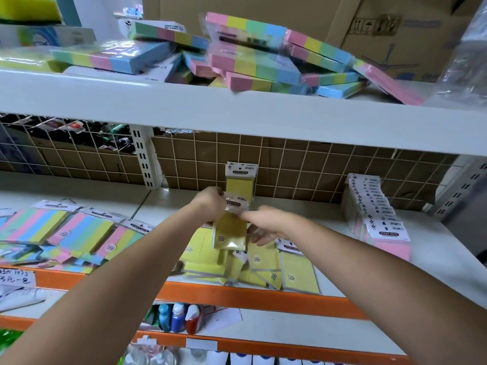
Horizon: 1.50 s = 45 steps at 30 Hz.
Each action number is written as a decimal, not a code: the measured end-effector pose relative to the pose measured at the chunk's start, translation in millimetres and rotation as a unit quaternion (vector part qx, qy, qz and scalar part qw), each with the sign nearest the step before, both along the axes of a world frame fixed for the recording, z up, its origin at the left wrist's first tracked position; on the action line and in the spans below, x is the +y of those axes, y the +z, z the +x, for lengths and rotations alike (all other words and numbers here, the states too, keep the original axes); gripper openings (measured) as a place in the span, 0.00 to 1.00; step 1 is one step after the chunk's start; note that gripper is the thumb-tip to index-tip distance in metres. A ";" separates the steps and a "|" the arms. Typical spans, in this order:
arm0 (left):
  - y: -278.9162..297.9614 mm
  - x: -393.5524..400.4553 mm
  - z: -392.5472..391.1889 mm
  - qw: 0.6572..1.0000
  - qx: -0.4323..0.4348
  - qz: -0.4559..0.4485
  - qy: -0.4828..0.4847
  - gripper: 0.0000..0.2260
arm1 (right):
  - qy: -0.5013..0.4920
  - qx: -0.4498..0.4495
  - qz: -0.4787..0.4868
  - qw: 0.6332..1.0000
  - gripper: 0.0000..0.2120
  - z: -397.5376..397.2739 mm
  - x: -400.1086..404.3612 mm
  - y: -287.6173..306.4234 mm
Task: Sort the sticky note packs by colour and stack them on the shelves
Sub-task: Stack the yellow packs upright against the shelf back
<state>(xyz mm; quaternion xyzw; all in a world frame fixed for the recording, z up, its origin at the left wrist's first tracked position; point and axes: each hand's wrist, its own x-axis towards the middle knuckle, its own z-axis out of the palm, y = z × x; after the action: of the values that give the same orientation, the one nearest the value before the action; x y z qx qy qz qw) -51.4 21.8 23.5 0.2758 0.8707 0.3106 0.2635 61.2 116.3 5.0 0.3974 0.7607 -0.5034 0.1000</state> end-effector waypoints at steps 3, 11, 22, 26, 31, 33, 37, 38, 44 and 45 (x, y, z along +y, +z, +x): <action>-2.9 7.7 -5.2 0.998 0.014 0.051 0.020 0.18 | 0.024 0.018 -0.042 0.999 0.13 -0.9 6.0 -3.2; -17.5 30.2 -24.0 0.987 0.002 0.136 0.087 0.15 | -0.080 0.137 -0.028 0.987 0.10 -14.5 24.9 -21.2; -60.5 51.6 -25.6 0.996 -0.077 0.034 0.029 0.13 | -0.184 0.143 0.139 0.962 0.07 -52.0 52.1 -61.1; -63.9 56.1 -29.5 0.997 -0.075 -0.012 -0.006 0.17 | -0.146 0.088 0.169 0.971 0.19 -62.9 47.5 -67.3; -65.7 64.0 -29.2 0.998 -0.059 0.005 -0.034 0.19 | -0.154 0.072 0.129 0.977 0.25 -77.1 51.4 -83.4; -66.7 65.0 -30.5 0.995 -0.081 0.034 -0.052 0.20 | -0.167 0.095 0.108 0.975 0.23 -77.1 50.7 -86.7; -69.6 61.9 -38.4 0.994 -0.088 0.025 -0.059 0.19 | -0.161 0.116 0.084 0.976 0.25 -79.9 54.9 -94.2; -69.1 61.3 -39.5 0.994 -0.088 0.020 -0.062 0.19 | -0.158 0.112 0.083 0.978 0.26 -80.0 55.9 -94.1; -67.9 58.2 -47.4 0.991 -0.114 0.010 -0.067 0.16 | -0.126 0.114 0.085 0.982 0.27 -72.8 54.7 -87.1; -69.2 58.4 -48.7 0.991 -0.118 0.012 -0.066 0.15 | -0.120 0.114 0.085 0.983 0.26 -72.3 55.1 -87.1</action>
<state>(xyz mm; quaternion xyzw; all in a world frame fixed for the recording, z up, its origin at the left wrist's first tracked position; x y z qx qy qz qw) -100.2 80.2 -45.7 0.2970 0.8095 0.3330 0.3815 -11.0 171.3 -82.1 0.4326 0.7538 -0.4876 -0.0828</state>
